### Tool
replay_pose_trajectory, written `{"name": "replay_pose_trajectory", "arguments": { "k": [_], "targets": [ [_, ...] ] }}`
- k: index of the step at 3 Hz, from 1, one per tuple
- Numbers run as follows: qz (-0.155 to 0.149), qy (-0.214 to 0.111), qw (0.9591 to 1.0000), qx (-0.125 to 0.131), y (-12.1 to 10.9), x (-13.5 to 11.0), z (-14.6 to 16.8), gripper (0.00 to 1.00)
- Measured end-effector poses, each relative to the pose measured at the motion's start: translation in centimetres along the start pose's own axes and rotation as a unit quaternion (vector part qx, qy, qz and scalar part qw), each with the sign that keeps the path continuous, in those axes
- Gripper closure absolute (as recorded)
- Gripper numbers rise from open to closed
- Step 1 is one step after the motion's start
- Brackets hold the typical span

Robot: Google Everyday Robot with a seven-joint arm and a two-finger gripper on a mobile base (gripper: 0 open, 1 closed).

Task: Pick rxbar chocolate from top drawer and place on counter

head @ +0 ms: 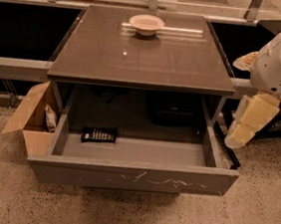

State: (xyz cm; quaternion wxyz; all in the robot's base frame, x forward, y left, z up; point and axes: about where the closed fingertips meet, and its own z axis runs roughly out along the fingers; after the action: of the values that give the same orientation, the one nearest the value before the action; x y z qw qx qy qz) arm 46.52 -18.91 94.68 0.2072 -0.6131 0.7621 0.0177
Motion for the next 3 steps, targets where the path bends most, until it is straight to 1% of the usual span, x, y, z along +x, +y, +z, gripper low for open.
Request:
{"name": "replay_pose_trajectory", "arguments": {
  "k": [1, 2, 3],
  "targets": [
    [-0.012, -0.066, 0.9973, -0.030, -0.7, -2.3, 4.7, 0.00],
    [-0.015, -0.129, 0.9895, -0.064, -0.6, -4.8, 9.2, 0.00],
    [-0.011, -0.181, 0.9783, -0.101, 0.3, -7.6, 13.1, 0.00]
  ]
}}
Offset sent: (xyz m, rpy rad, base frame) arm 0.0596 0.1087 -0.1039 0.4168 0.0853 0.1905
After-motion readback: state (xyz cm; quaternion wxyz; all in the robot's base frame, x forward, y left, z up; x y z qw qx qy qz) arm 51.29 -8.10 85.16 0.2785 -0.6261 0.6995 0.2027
